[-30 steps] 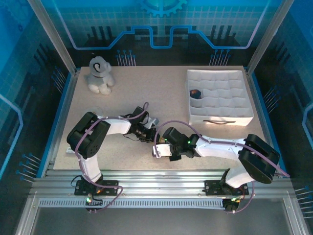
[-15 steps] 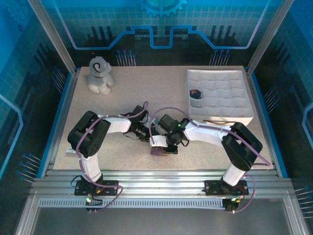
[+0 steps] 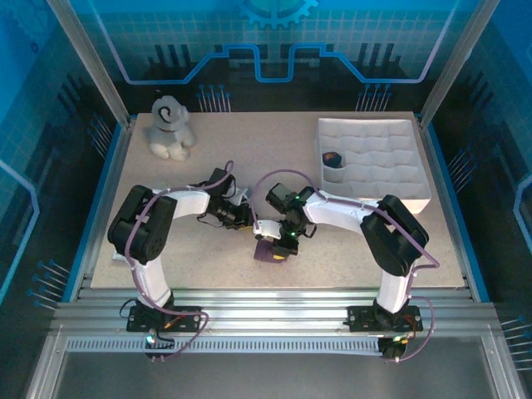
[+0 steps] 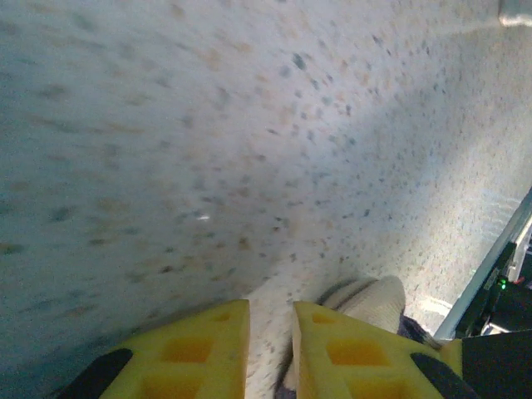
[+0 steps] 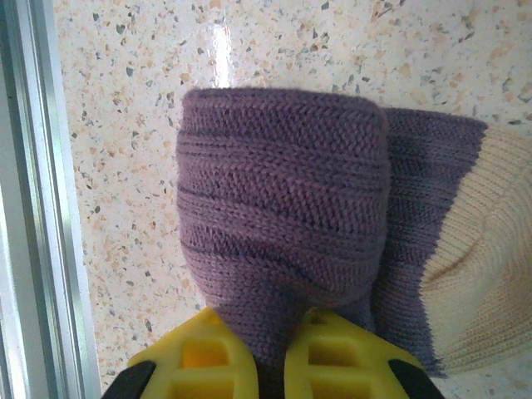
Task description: Roll the socks
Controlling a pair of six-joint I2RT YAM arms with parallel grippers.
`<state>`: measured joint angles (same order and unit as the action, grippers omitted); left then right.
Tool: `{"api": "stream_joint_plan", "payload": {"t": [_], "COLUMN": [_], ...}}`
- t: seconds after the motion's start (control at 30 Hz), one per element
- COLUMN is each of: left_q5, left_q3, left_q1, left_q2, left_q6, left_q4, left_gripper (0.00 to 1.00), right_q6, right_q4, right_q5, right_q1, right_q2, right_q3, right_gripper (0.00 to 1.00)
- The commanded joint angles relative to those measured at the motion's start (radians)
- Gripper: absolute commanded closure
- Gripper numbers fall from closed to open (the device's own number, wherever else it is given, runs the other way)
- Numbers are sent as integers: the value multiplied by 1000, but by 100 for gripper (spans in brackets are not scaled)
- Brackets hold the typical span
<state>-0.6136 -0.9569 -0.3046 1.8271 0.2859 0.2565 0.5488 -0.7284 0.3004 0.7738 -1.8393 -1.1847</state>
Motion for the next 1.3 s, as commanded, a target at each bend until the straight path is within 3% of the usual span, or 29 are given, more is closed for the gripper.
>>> {"api": "stream_joint_plan", "payload": {"t": [0.0,0.23,0.37,0.57,0.77,1.0,1.27], "left_q5": [41,190,219,277,457,851,868], "left_q3": [-24,89,201,339,369,391,390], "left_q1": [30,36,24,-94,-342,-649,-689], "left_q2": [-85,-343,-545,-803,-871,-848,-629], "left_q6": [-94,-325,-482,-652,-804,-909,-971], "left_q4": [94,118,78,4,-3,-71,-215], "left_gripper": [79,77,76,67,70,70,57], "right_q6": [-16,-15,-13,-15,-22,-36,-44], "right_q4": [-76,-121,-163,-199,-219,-256,-270], "right_q5": [-105,-99,-93,-81,-86,-96,-113], "right_q1": [-22,-50,-62,-78,-86,-99,-104], "right_q2": [-99,-149,-187,-238,-269,-319,-330], "right_q3": [32,-31,-74,-122,-162,-211,-222], "right_gripper": [100,100,100,100,100,99,97]}}
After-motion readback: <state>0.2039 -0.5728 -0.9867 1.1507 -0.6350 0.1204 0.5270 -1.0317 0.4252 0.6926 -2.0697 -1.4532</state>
